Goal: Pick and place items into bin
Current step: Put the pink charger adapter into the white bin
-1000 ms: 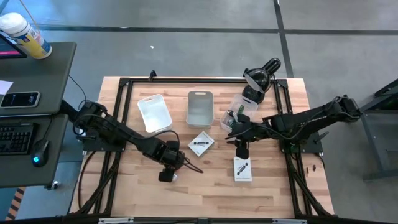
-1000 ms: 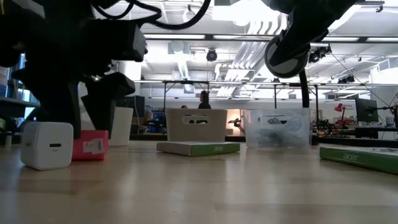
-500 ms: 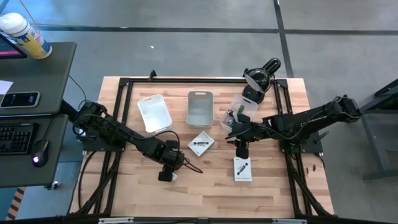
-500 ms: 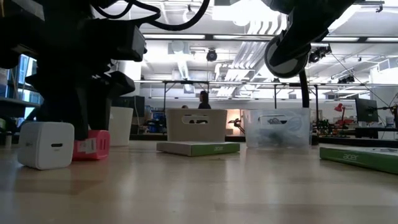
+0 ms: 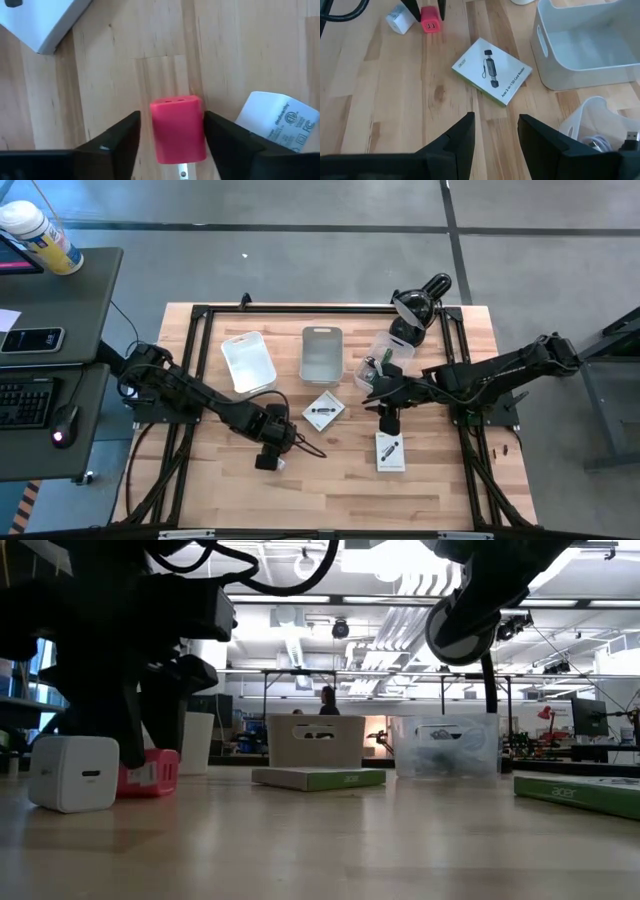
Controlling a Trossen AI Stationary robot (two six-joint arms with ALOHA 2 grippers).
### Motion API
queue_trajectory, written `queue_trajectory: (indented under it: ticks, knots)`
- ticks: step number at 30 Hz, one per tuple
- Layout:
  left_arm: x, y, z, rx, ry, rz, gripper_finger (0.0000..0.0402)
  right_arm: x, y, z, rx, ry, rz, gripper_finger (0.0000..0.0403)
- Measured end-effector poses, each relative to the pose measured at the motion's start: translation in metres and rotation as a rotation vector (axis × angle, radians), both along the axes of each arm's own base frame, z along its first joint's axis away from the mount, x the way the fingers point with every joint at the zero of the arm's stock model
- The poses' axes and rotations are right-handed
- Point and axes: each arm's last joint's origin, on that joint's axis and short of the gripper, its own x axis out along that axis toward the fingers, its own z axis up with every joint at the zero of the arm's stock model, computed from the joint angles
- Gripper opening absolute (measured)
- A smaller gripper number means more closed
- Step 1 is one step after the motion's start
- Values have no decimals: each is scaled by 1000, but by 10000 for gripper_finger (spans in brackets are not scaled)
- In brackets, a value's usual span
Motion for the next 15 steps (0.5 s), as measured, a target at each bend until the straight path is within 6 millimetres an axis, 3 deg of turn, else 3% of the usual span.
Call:
queue_trajectory:
  ticks: [7, 15]
  knots:
    - [0, -1, 0, -13, 6, -53, 266, -3, -1, -3, -8, 42, 0, 139]
    - [-1, -1, 0, -15, 16, -56, 228, -3, -1, -3, -9, 41, -1, 139]
